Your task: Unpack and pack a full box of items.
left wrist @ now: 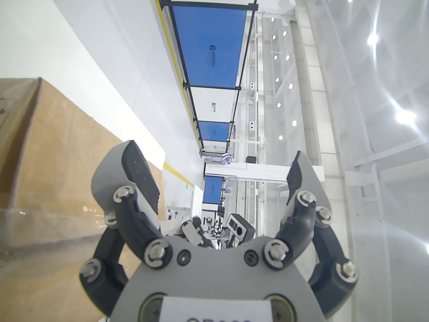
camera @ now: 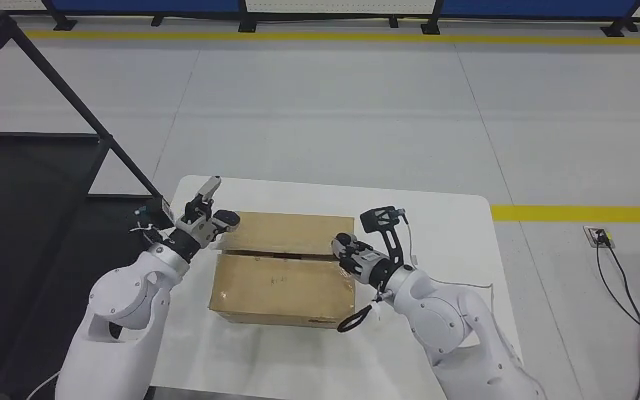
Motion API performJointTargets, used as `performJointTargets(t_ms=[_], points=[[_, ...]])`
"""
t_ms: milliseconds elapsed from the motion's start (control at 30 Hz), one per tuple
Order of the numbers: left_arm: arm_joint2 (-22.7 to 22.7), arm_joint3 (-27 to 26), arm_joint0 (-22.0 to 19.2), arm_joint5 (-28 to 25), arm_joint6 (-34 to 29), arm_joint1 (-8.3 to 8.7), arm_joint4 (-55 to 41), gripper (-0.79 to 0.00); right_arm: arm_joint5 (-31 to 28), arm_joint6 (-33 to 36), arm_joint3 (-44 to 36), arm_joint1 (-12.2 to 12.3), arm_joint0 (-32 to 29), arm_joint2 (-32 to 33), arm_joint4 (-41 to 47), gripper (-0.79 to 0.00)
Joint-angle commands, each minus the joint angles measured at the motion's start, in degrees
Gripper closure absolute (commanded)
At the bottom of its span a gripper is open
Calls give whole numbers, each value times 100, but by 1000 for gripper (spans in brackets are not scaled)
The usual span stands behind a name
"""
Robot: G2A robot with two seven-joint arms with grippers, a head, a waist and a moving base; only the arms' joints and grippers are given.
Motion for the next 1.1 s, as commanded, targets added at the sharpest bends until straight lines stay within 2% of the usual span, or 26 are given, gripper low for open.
performJointTargets(t_ms=[0,133,267,1067], points=[[102,100,-53,0,-241,8,88,-785,-5,8,-3,3,2,2,-4,0],[196,134,-1,-45,-569,28,206,-785,-34,28,23,10,17,21,12,0],[177,47,139,-90,-564,36,172,-785,-66,35,73,17,40,42,42,0],[270,-203,581,-208,-58,20,105,-785,-118,-80,435,10,214,-101,91,0]])
